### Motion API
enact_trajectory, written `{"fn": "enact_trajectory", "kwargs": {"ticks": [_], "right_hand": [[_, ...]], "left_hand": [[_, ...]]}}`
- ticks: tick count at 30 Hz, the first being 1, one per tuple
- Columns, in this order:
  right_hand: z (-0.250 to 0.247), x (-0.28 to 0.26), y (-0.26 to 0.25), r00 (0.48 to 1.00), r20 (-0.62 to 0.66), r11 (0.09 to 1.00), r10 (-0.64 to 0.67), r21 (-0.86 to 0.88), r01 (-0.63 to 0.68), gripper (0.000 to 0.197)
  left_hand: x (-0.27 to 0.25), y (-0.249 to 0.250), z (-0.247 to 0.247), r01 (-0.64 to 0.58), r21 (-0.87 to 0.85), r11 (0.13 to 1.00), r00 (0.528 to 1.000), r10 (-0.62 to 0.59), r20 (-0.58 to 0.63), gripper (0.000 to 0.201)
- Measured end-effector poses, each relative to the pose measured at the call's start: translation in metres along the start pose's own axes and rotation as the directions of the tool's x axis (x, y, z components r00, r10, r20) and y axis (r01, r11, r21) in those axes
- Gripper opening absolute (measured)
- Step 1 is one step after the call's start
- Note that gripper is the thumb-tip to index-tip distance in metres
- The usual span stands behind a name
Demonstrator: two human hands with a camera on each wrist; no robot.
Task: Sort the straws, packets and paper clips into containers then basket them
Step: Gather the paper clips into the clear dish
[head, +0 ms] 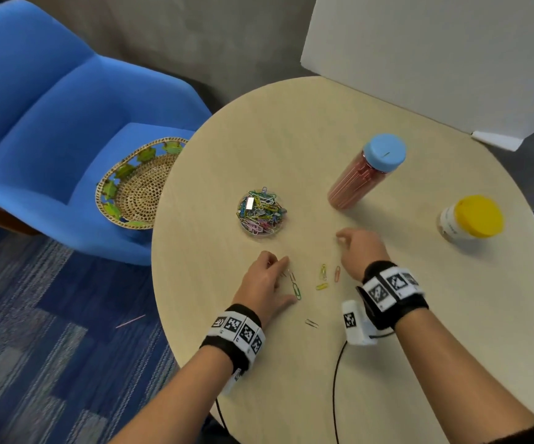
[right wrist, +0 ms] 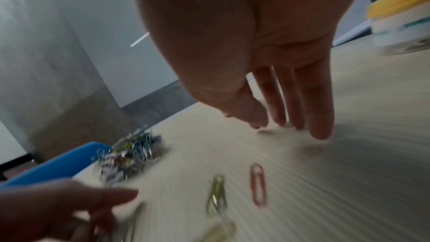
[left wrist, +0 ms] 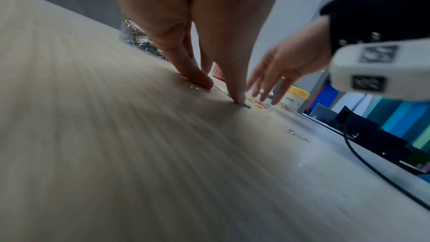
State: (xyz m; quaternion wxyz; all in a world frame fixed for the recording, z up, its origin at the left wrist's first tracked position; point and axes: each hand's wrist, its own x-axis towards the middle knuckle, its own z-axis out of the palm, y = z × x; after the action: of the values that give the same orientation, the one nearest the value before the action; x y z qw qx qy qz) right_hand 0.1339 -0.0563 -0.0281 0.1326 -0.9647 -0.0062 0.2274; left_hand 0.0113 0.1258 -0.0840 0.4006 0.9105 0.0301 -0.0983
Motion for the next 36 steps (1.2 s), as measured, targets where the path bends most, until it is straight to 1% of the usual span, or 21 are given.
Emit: {"fn": "enact_trajectory", "kwargs": {"ticks": [1,3,4,6,8,9,11,12,14,17,19,20,21,23,24,25,27,28,30,33,36], "right_hand": [[0.003,-0.01,0.007,0.999,0.014,0.996,0.043,-0.076,-0.042,0.041],[0.013,-0.032,0.013,0.998,-0.011,0.993,0.058,-0.106,-0.059,0.044],[0.02,-0.042,0.012,0.999,-0.025,0.995,0.035,-0.096,-0.037,0.047],[0.038,-0.06,0.009,0.997,-0.01,0.995,-0.07,-0.073,0.069,0.054],[0.052,-0.073,0.007,0.984,0.019,0.983,-0.178,-0.03,0.179,0.06],[0.054,-0.076,0.007,0.98,0.014,0.981,-0.196,0.001,0.196,0.061],[0.051,-0.073,0.01,0.984,-0.027,0.983,-0.179,0.036,0.179,0.059],[0.048,-0.069,0.012,0.986,-0.039,0.986,-0.163,0.03,0.164,0.058],[0.044,-0.063,0.013,0.986,-0.042,0.987,-0.163,-0.019,0.162,0.055],[0.048,-0.068,0.007,0.968,0.012,0.965,-0.25,-0.084,0.25,0.059],[0.057,-0.079,0.004,0.946,0.075,0.946,-0.314,-0.058,0.319,0.064],[0.061,-0.084,0.005,0.937,0.088,0.94,-0.337,-0.017,0.34,0.064],[0.063,-0.087,0.008,0.937,0.072,0.94,-0.342,0.042,0.34,0.062],[0.065,-0.089,0.022,0.961,-0.006,0.95,-0.277,0.145,0.275,0.056],[0.064,-0.09,0.03,0.975,-0.013,0.962,-0.222,0.162,0.221,0.057],[0.063,-0.091,0.037,0.985,0.017,0.974,-0.17,0.157,0.165,0.066],[0.064,-0.096,0.046,0.99,0.101,0.985,-0.098,0.149,0.083,0.09],[0.067,-0.099,0.047,0.989,0.119,0.985,-0.089,0.156,0.07,0.094],[0.073,-0.103,0.046,0.992,0.089,0.978,-0.089,0.198,0.07,0.09],[0.081,-0.1,0.045,0.998,-0.003,0.959,-0.065,0.276,0.064,0.078],[0.087,-0.102,0.043,0.998,-0.062,0.92,-0.012,0.39,0.035,0.074]], "left_hand": [[0.0,0.0,0.002,-0.007,-0.033,0.999,1.0,0.006,-0.015,0.072],[0.0,-0.001,0.008,-0.044,-0.071,0.996,0.998,0.041,-0.048,0.056],[-0.001,0.0,0.01,-0.068,-0.079,0.995,0.997,0.064,-0.053,0.051],[-0.002,0.002,0.011,-0.108,-0.067,0.992,0.993,0.105,-0.045,0.043],[-0.005,0.0,0.009,-0.117,-0.029,0.993,0.991,0.115,-0.068,0.041],[-0.008,-0.002,0.007,-0.094,-0.018,0.995,0.99,0.092,-0.104,0.041],[-0.016,-0.01,0.002,-0.007,-0.025,1.0,0.984,0.003,-0.177,0.044],[-0.021,-0.014,0.0,0.031,-0.028,0.999,0.98,-0.035,-0.194,0.046],[-0.03,-0.018,-0.002,0.06,-0.016,0.998,0.981,-0.062,-0.183,0.045],[-0.039,-0.016,0.0,0.068,0.009,0.998,0.984,-0.066,-0.167,0.035],[-0.041,-0.011,0.003,0.073,0.013,0.997,0.98,-0.069,-0.184,0.031],[-0.04,-0.008,0.005,0.072,0.017,0.997,0.978,-0.067,-0.195,0.031],[-0.038,-0.003,0.008,0.069,0.02,0.997,0.977,-0.063,-0.204,0.032],[-0.033,0.006,0.014,0.07,0.022,0.997,0.98,-0.065,-0.189,0.041],[-0.03,0.011,0.017,0.083,0.043,0.996,0.984,-0.075,-0.164,0.047],[-0.029,0.015,0.021,0.1,0.081,0.992,0.986,-0.088,-0.14,0.056],[-0.028,0.02,0.028,0.121,0.141,0.983,0.988,-0.105,-0.116,0.073],[-0.029,0.023,0.03,0.115,0.155,0.981,0.99,-0.1,-0.102,0.077],[-0.029,0.026,0.034,0.072,0.177,0.981,0.996,-0.062,-0.064,0.079],[-0.026,0.029,0.036,0.001,0.184,0.983,1.0,0.0,-0.006,0.075],[-0.021,0.03,0.039,-0.059,0.187,0.98,0.998,0.06,0.002,0.069]]}}
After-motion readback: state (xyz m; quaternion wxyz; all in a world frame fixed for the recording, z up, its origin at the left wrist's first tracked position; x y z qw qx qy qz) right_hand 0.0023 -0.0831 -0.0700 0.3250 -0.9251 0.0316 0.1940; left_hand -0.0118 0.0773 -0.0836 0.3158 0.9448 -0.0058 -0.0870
